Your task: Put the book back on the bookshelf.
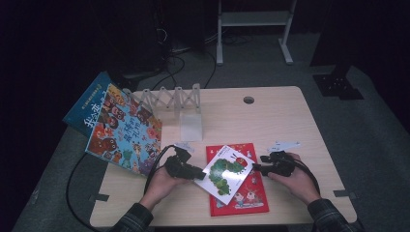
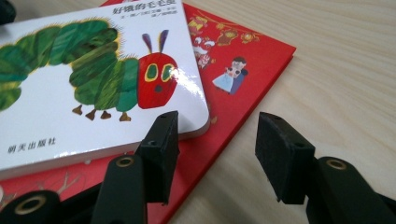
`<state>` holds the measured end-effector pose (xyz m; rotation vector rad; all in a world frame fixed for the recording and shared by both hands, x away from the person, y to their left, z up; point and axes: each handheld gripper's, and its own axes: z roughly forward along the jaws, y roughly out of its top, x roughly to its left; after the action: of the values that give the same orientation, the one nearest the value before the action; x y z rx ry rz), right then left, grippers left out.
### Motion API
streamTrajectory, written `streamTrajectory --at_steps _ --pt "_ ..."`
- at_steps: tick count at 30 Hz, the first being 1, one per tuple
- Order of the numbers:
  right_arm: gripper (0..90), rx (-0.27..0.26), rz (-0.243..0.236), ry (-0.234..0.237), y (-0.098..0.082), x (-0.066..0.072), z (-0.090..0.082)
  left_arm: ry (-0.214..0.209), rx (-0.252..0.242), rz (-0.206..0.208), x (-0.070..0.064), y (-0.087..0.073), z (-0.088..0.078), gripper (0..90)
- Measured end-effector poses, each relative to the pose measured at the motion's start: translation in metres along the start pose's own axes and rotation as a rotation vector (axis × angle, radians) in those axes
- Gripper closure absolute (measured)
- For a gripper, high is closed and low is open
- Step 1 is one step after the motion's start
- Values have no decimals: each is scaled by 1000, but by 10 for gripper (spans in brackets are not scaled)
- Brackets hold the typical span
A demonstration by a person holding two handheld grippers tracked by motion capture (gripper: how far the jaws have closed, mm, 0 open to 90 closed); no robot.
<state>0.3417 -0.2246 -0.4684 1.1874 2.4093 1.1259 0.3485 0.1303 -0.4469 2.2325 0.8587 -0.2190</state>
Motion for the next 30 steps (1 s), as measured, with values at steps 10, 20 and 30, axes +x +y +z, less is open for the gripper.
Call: streamTrajectory --at_steps 10,20,30 --pt "471 -7 -14 -14 16 0 16 -34 16 -19 -6 -7 -2 633" --pt "440 -14 -53 -17 30 6 34 10 21 -48 -4 -12 -1 457" --pt "445 -25 -55 0 34 11 34 33 5 -73 1 -13 -5 371"
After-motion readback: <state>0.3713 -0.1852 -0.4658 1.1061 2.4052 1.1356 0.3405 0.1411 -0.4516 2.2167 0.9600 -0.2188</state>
